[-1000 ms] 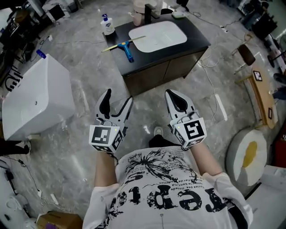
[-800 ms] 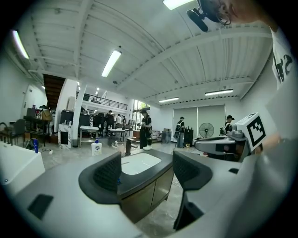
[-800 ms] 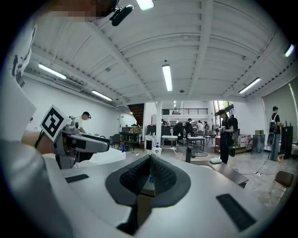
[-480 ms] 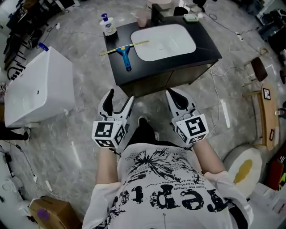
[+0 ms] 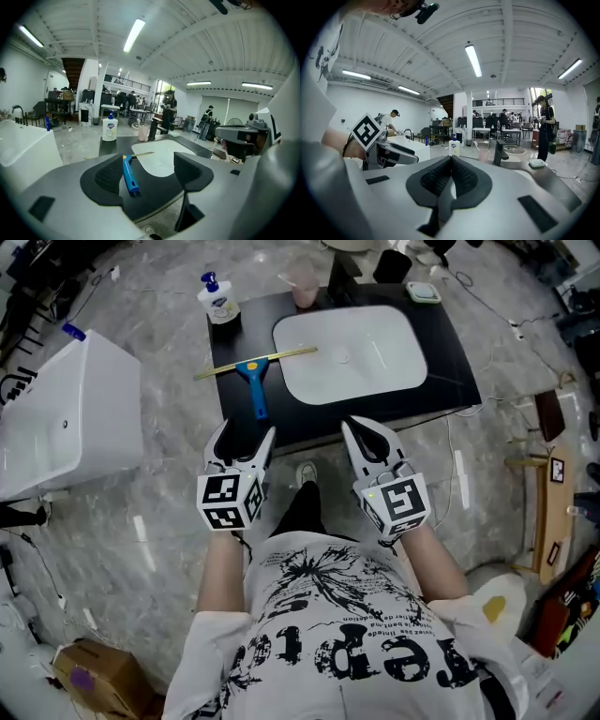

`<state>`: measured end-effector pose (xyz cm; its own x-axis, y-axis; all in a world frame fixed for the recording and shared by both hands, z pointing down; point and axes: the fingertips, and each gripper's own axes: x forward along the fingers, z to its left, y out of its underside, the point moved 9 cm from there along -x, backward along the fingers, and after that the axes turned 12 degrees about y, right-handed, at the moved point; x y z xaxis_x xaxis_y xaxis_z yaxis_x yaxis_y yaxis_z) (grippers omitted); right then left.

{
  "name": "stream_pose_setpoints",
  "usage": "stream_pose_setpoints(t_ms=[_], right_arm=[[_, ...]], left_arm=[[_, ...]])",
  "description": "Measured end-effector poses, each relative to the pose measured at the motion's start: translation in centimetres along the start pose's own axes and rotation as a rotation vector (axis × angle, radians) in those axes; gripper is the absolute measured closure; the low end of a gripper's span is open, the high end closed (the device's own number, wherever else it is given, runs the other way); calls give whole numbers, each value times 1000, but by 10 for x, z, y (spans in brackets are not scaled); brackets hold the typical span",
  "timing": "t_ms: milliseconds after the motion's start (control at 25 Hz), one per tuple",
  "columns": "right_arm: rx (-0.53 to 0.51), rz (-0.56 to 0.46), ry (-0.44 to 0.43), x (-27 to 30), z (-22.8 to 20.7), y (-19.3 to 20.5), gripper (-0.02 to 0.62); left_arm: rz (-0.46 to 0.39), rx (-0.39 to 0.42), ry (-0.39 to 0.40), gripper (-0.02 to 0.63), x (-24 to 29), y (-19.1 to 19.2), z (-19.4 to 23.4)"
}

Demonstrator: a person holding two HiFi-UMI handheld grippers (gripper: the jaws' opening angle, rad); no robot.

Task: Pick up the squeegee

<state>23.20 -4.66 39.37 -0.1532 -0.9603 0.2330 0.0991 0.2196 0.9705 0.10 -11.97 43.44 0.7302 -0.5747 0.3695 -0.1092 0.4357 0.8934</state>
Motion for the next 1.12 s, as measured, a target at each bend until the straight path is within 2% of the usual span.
stream_pose_setpoints(t_ms=[280,520,920,1000,1120], right_arm=[[5,53,-33,121,-39,7,580],[3,110,-76,193,-48,28,580],[4,185,-106,232,-59,46,580],[1,190,-111,233,-61,48,580],[5,191,-118,235,-65,49,580]], left_arm=[[133,-91,-42,272,107,6,75],[256,-155,-91,272,166,32,120],[364,-217,-246,276,213,49,149],[360,-213,-297,360,214,54,150],[342,-216,-340,393,213,57,151]])
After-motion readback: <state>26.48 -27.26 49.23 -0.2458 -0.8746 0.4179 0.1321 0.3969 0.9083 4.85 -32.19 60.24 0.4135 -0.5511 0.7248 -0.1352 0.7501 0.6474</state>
